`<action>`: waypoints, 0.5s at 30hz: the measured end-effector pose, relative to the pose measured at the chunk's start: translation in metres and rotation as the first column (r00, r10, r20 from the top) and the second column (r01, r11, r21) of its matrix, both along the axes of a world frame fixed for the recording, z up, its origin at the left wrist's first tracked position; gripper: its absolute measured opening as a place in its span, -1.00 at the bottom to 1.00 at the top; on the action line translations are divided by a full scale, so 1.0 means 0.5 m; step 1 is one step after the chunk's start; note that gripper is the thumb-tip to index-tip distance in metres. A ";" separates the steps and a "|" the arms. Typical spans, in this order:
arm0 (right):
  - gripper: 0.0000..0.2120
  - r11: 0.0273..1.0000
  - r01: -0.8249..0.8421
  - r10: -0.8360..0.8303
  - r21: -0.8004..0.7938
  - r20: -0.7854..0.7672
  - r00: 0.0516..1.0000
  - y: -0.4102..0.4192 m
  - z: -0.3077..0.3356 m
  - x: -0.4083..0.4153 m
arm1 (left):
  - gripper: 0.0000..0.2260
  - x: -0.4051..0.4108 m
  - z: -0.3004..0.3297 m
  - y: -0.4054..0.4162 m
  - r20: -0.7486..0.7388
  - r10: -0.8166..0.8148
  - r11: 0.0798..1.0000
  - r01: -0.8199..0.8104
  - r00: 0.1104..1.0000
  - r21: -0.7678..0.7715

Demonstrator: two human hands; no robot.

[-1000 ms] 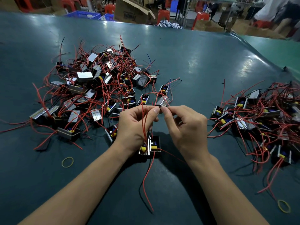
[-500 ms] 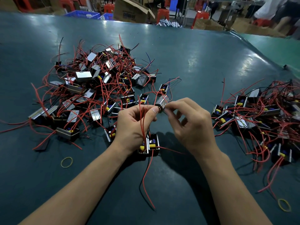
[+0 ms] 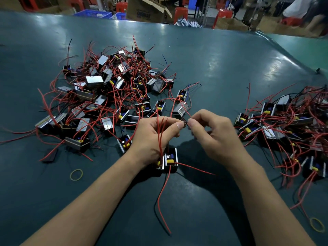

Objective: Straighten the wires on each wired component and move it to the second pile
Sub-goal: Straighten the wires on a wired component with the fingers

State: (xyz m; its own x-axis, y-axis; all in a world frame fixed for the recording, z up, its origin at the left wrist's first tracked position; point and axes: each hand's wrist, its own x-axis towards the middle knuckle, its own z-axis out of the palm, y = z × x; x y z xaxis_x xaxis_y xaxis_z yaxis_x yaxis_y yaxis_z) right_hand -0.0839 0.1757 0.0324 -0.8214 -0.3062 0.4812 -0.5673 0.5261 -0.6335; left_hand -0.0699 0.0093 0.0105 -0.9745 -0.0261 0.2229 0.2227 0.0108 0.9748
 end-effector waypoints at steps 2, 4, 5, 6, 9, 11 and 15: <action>-0.72 0.926 0.132 0.035 -0.352 0.432 0.901 -0.023 0.005 0.007 | -0.93 0.002 0.002 0.002 -0.042 0.006 0.999 -0.007 0.999 -0.031; -0.71 0.738 0.360 0.272 -0.572 0.739 0.617 -0.038 0.011 0.003 | -0.96 0.006 0.003 0.005 -0.094 0.019 0.998 -0.025 0.995 -0.065; -0.73 0.670 0.443 0.356 -0.596 0.781 0.512 -0.041 0.014 0.000 | -0.96 0.007 0.002 0.007 -0.112 0.028 0.996 -0.037 0.993 -0.082; -0.73 0.654 0.478 0.369 -0.586 0.799 0.475 -0.043 0.016 -0.002 | -0.96 0.008 0.002 0.009 -0.118 0.041 0.994 -0.052 0.992 -0.093; -0.70 0.863 0.333 -0.089 -0.380 0.535 0.840 -0.044 -0.002 0.010 | -0.96 0.004 -0.001 0.008 -0.099 0.095 0.991 -0.103 0.991 -0.083; -0.73 0.952 0.292 -0.293 -0.090 0.002 0.956 -0.046 -0.018 0.016 | -0.97 0.000 -0.002 0.007 -0.090 0.111 0.990 -0.119 0.990 -0.082; -0.85 0.990 0.139 -0.131 0.022 -0.201 0.971 -0.032 -0.016 0.007 | -0.92 -0.008 -0.006 0.002 -0.037 0.135 0.990 -0.136 0.990 -0.030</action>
